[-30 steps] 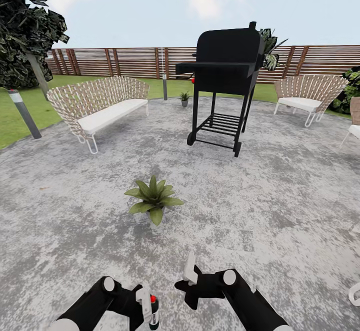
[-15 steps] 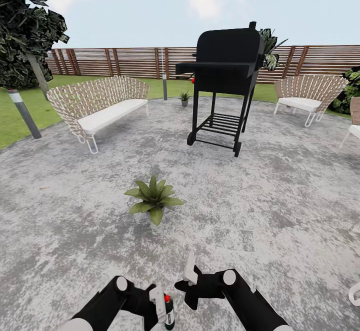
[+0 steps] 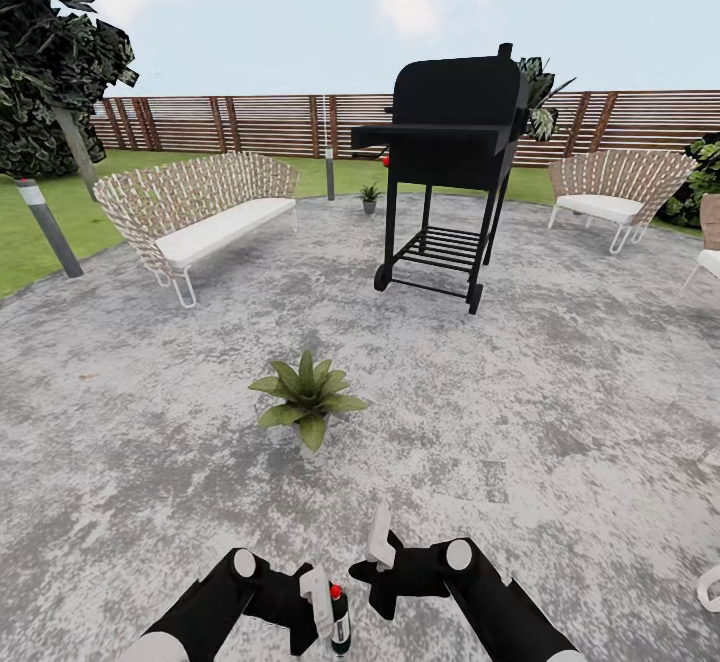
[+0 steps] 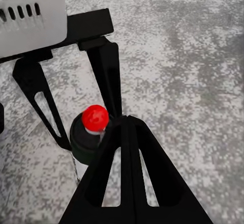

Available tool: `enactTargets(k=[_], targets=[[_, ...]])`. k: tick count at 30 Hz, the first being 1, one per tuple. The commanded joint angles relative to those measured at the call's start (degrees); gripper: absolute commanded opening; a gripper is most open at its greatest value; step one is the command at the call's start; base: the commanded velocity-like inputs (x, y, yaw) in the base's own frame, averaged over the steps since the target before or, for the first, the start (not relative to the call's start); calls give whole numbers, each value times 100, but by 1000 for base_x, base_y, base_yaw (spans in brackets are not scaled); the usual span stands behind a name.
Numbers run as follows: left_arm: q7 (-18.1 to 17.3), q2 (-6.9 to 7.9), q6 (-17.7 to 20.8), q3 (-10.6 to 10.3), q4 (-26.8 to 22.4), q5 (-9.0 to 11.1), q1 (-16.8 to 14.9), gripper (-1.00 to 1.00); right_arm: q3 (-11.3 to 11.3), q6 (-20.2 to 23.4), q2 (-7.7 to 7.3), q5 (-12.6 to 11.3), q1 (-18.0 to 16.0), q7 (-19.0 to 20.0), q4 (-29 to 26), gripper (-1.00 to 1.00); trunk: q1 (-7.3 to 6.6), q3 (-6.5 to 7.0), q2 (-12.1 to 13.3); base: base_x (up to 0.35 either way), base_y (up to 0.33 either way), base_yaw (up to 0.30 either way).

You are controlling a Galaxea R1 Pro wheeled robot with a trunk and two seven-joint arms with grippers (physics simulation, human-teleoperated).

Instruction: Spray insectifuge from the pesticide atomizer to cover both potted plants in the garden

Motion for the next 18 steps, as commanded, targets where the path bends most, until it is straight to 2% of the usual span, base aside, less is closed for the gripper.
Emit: enactTargets(k=[1,18], targets=[[-10,-1,-48,8,-5,-54,-15,-100,-5,-21,1,51,-2,14,-6,-100,-1,-5,-2,0,0,0],[-32,-7,-59,21,-7,14,-53,-100,-5,-21,1,51,-2,14,-6,-100,-1,-5,-2,0,0,0]])
